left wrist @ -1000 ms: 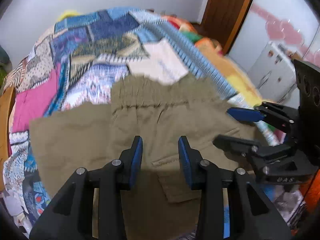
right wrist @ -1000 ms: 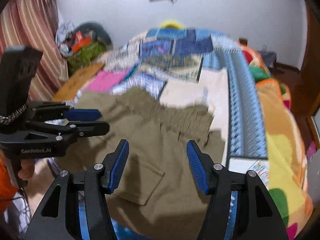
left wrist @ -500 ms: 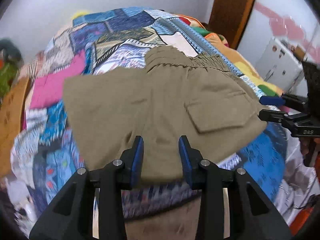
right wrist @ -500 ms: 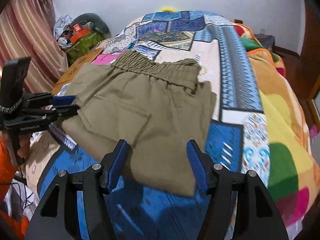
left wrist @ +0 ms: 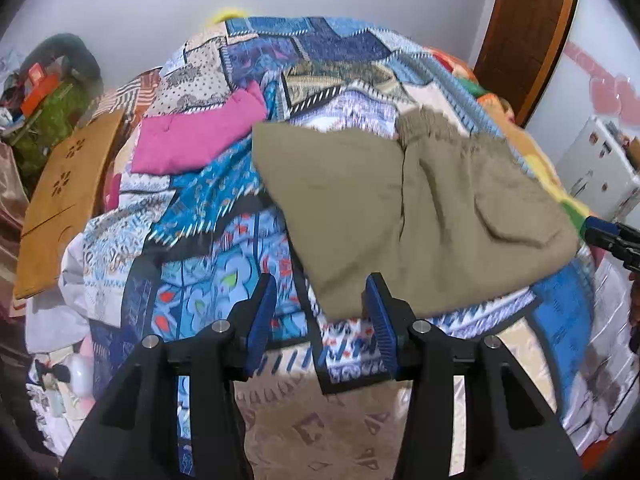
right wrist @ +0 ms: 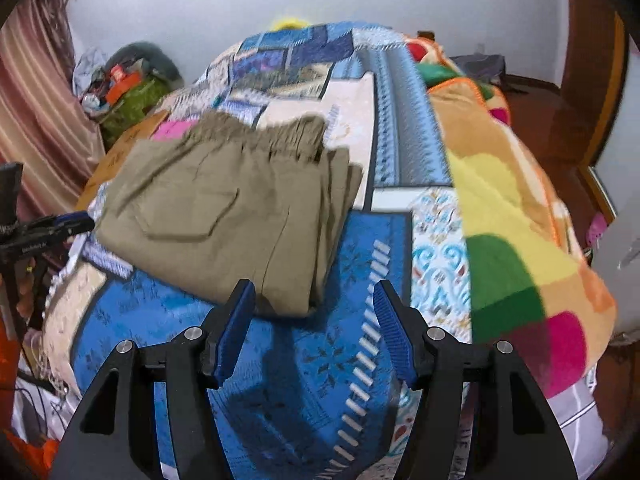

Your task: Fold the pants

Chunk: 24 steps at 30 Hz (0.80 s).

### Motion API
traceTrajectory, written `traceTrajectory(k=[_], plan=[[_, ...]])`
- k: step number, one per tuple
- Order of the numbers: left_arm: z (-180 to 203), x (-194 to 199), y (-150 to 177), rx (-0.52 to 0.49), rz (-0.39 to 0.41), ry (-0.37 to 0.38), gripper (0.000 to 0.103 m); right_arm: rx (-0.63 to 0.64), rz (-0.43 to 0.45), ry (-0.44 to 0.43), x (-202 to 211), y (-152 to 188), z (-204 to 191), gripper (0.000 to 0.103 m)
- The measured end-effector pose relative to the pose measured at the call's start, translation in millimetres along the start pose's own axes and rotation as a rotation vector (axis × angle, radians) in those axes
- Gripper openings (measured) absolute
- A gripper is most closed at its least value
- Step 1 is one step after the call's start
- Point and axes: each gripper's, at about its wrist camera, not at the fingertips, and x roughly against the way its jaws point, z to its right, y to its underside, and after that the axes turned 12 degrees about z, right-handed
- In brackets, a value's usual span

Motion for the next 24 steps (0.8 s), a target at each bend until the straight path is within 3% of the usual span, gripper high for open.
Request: traceTrajectory(k=[6,13,19,23,24], plan=[[-15.3,-22.3,-19.9,0.083,-0.013,0.043,0.047,-0.022,0.049,-0.01,-16.0,-25.5,1.7,0.065],[-24.7,-69.2,-18.6,0.178,-0.105,0.107,0.047,-0.089,-0.042,-0.046,-69.0,-27.3,13.0,0.066],[-15.3,-83.1,-28.5,0.159,-0.092,0.144,0.047,-0.203,-0.104,-0.133,-98.5,-22.9,32.9,0.066],[-9.0,-92.2,-36.3,0.14,-0.084,0.139,0.047,-0.183,-0.106,-0.168,-104.9,-24.3,32.8,0.066],[-8.1,-94.2,-38.2,0.137,-0.082,0.132,0.046,-0.172,-0.105,-0.168,-105.6,-24.4,31.2,0.062]])
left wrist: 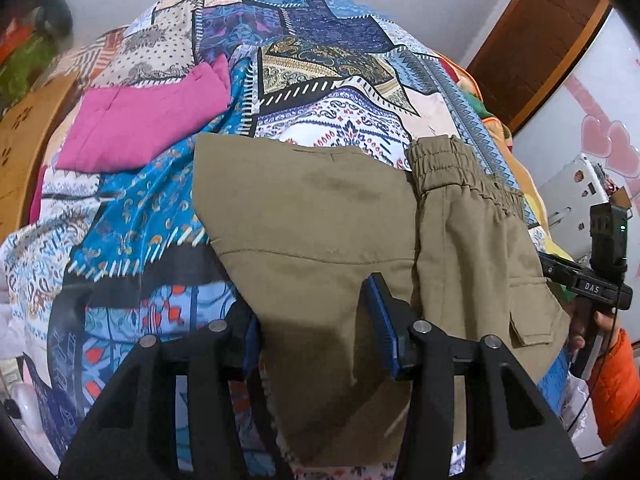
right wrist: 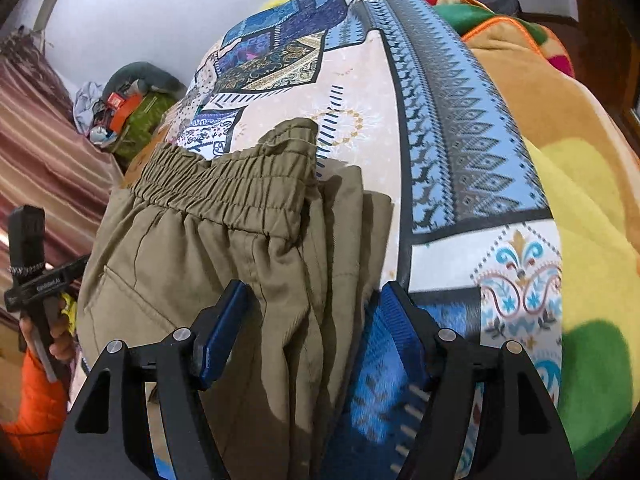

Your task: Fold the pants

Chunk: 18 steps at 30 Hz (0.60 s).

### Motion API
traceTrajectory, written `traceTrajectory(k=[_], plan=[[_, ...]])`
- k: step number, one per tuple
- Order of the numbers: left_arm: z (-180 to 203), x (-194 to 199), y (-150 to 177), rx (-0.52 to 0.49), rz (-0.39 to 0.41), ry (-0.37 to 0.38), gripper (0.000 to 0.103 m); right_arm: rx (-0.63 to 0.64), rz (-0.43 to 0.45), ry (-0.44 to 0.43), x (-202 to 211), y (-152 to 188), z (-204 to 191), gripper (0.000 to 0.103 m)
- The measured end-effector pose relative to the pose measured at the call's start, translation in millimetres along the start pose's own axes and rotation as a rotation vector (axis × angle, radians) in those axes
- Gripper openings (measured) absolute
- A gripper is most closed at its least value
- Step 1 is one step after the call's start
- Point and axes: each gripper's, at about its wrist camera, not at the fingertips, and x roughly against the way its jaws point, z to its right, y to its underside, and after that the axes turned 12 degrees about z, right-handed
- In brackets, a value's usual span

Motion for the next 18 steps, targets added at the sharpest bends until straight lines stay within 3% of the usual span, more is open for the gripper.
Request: traceTrajectory(k=[4,5,6,8,11,18], plan=[[4.5,-2.6,-5.1,-0.011,0.017,-0.047,0.032,-0.008,-0.001,-0.043,-0.1,-1.1,-1.7,0.04],[6.2,-2.2,-5.9,-0.015,0.023,-0.054,0.023,-0.007,0.0,-0.045,0.0,-1.0,-3.1,0.036],[8.3,-1.6,-7.1,-0.026,0.03,-0.073,0.015,0.003,0.002,-0.037,-0.3,-2.1,-4.6,0.032],[13.1,1.0,-9.5,-0.052,0.041,-0.102,0.009,0.04,0.014,-0.007,1.3,-4.7,-10.0,0.024],[18.2,6.9,-13.3,-0.08,0.06,-0.126,0.006,0.085,0.037,0.019,4.8,-12.2,-15.7,0.018],[28.5,28.2,-32.1,-0.111,0.119,-0.146,0.004,0.158,0.096,0.036,21.1,-33.8,-35.0,0.016]])
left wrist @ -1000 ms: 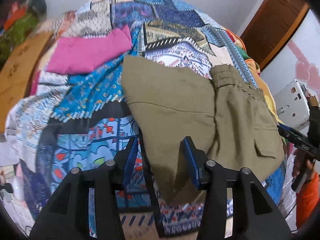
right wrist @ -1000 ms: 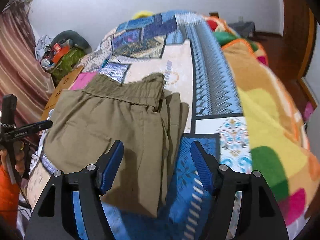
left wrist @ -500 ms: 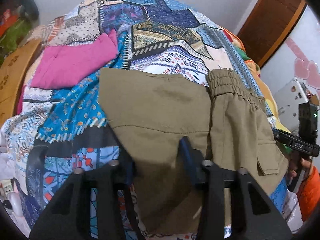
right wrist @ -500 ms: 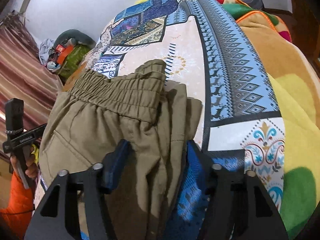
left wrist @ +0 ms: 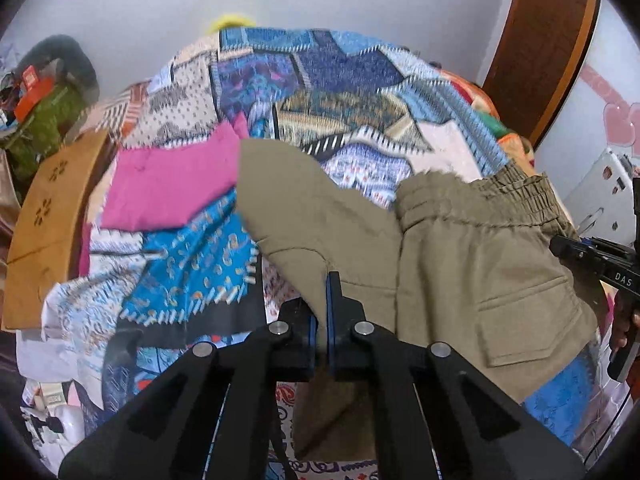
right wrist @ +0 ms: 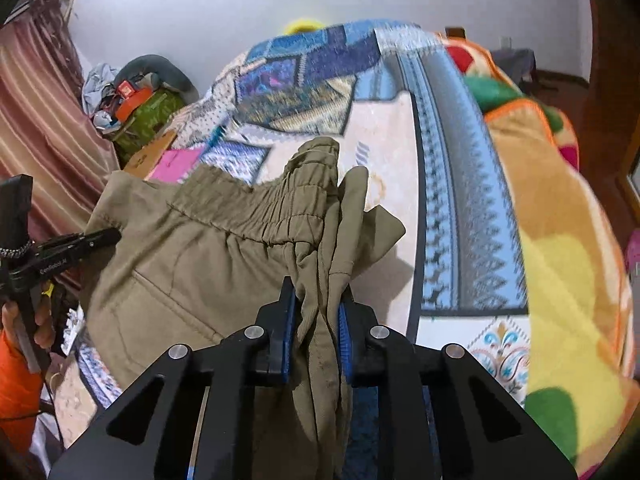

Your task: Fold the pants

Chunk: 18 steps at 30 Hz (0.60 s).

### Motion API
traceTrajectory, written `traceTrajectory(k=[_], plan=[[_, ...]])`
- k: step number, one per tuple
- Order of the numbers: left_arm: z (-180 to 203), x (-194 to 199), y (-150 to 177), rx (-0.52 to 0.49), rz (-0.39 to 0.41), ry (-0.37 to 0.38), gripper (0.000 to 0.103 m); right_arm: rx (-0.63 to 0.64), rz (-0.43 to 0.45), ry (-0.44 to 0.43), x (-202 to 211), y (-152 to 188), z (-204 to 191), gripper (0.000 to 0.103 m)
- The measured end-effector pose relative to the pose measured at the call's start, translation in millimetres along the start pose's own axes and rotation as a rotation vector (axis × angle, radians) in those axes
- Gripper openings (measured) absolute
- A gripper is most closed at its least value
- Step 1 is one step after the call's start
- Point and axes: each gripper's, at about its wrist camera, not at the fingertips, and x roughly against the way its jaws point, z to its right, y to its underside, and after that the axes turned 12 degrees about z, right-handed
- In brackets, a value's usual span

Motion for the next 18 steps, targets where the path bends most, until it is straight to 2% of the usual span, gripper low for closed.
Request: traceTrajectory(k=[9,14,18], plan=[[-13.9,39.0,-40.1,-0.024,0.131,-0.047,0.003,0.122,0.112,-0.024,15.8,-51.4,-48.9,0.015],[-48.7,59.0,-68.2,0.02,0.22,-0.089,0.003,0.159,0.19,-0.055,9.8,-85.9,-75.6,0.015],[-81.7,62.0,-88.6,0.047,0.255,-0.131,0.003,0.192,0.227,-0.083,-6.1,-109.5,-100.2,0.015]])
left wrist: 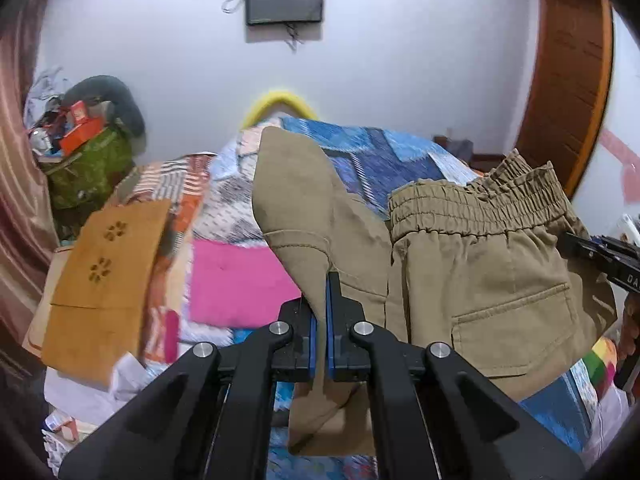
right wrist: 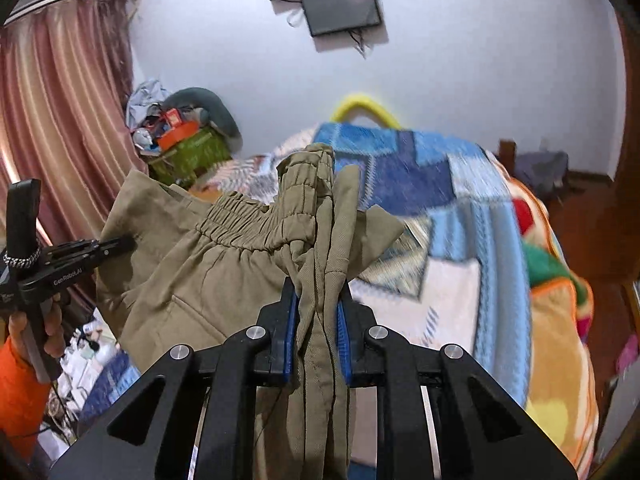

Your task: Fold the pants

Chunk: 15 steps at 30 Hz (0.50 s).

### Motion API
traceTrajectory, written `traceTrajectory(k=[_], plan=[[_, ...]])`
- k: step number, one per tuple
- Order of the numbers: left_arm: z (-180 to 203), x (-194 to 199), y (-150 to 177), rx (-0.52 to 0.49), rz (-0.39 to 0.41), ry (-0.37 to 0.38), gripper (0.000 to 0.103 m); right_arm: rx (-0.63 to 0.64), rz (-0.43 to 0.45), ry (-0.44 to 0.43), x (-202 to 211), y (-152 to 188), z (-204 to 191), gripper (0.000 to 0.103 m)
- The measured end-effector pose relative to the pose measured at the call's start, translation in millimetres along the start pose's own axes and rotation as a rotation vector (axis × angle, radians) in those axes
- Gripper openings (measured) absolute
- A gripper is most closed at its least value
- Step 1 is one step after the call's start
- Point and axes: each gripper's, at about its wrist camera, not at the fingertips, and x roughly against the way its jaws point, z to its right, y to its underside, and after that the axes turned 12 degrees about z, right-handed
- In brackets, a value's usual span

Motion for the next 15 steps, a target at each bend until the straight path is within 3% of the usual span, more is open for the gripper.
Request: traceTrajectory(k=[8,15], plan=[[-62.1,-46.8,-23.4,0.01,0.016,-0.125,0.003,0.028,0.035,-0.049,-70.9,-29.1,-35.4,0.015],[-117.0,-116.9,-13.0,0.049,-0.034,-0.192,0.003,0.047,0.0,-0.054,-152.1,-32.6,-59.5,0.015]])
